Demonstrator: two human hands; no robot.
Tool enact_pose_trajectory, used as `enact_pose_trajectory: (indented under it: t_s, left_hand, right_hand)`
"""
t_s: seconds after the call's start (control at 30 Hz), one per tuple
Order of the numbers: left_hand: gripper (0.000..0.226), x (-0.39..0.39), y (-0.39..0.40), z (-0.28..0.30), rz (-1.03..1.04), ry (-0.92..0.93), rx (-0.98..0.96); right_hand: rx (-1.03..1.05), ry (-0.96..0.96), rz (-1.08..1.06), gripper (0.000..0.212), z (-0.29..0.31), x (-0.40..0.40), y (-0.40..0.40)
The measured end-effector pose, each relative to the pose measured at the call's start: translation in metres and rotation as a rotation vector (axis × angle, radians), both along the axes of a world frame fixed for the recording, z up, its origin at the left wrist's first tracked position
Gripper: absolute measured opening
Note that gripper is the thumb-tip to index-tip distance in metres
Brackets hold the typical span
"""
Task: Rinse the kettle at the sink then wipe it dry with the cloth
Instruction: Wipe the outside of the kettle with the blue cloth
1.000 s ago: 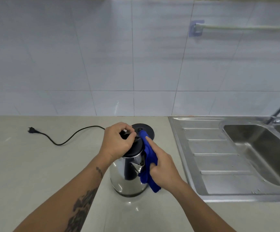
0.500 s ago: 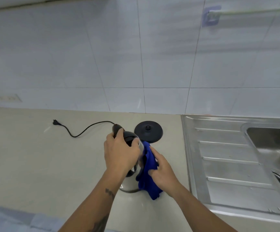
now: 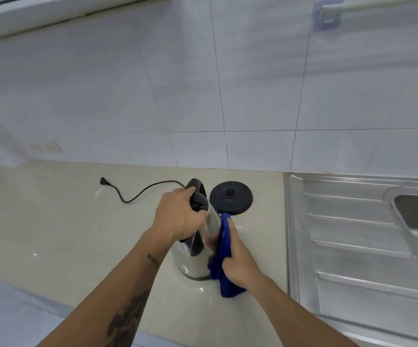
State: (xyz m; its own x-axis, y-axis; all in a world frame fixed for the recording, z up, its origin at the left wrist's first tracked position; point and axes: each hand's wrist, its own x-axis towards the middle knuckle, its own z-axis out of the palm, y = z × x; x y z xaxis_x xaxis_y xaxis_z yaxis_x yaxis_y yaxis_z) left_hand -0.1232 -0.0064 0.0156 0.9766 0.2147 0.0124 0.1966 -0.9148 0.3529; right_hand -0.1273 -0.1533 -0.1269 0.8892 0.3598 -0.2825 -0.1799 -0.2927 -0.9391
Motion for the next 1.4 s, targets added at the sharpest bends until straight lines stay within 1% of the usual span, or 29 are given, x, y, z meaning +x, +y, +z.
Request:
enact_pose_trajectory:
  t_s: [0.07, 0.13, 0.2, 0.27, 0.4, 0.53, 0.67, 0.77, 0.83, 0.93, 1.0, 1.13, 1.23, 1.33, 1.4]
  left_hand:
    - [0.058, 0.001, 0.006, -0.002, -0.019, -0.015, -0.060]
    - [0.065, -0.001, 0.009, -0.008, -0.019, -0.045, -0.150]
    - [0.067, -0.004, 0.011, -0.016, -0.019, -0.090, -0.199]
    - [0.068, -0.005, 0.014, -0.021, -0.040, -0.107, -0.192]
    - [0.068, -0.005, 0.024, -0.020, -0.093, -0.100, -0.178]
    - [0.069, -0.004, 0.033, -0.019, -0.123, -0.079, -0.155]
    - [0.075, -0.006, 0.041, -0.018, -0.155, -0.058, -0.205]
    - [0.079, -0.006, 0.050, -0.014, -0.179, -0.025, -0.252]
    - [0.083, -0.004, 0.055, -0.011, -0.199, 0.007, -0.276]
    - [0.081, -0.002, 0.057, -0.009, -0.216, 0.028, -0.302]
    - [0.080, -0.001, 0.060, -0.009, -0.217, 0.035, -0.315]
    - [0.081, -0.001, 0.062, -0.007, -0.234, 0.049, -0.322]
    - [0.082, -0.002, 0.061, -0.005, -0.257, 0.057, -0.326]
    - [0.091, -0.002, 0.062, -0.004, -0.261, 0.080, -0.326]
    - [0.090, -0.001, 0.063, -0.005, -0.250, 0.103, -0.367]
  right_hand:
    - [-0.046, -0.065, 0.011, 0.106, 0.016, -0.006, 0.002]
    - [-0.058, -0.169, 0.016, 0.093, 0.025, -0.007, 0.007]
    - [-0.050, -0.254, 0.016, 0.089, 0.032, -0.004, 0.010]
    - [-0.033, -0.287, 0.022, 0.088, 0.039, 0.004, 0.012]
    - [-0.047, -0.203, 0.041, 0.088, 0.045, 0.024, 0.016]
    - [-0.067, -0.012, 0.058, 0.089, 0.026, 0.039, 0.011]
    - [-0.090, 0.074, 0.042, 0.090, 0.009, 0.031, 0.005]
    - [-0.069, 0.035, 0.021, 0.093, 0.014, 0.014, 0.011]
    - [-0.039, -0.051, -0.001, 0.093, 0.022, 0.011, 0.018]
    - [-0.035, -0.153, -0.015, 0.091, 0.035, 0.017, 0.029]
    - [-0.045, -0.147, -0.019, 0.092, 0.037, 0.025, 0.033]
    - [-0.074, -0.040, -0.008, 0.094, 0.027, 0.038, 0.033]
    - [-0.074, 0.000, -0.012, 0.094, 0.026, 0.038, 0.031]
    - [-0.083, -0.021, -0.041, 0.095, 0.028, 0.027, 0.030]
    - [-0.071, -0.074, -0.054, 0.095, 0.030, 0.017, 0.031]
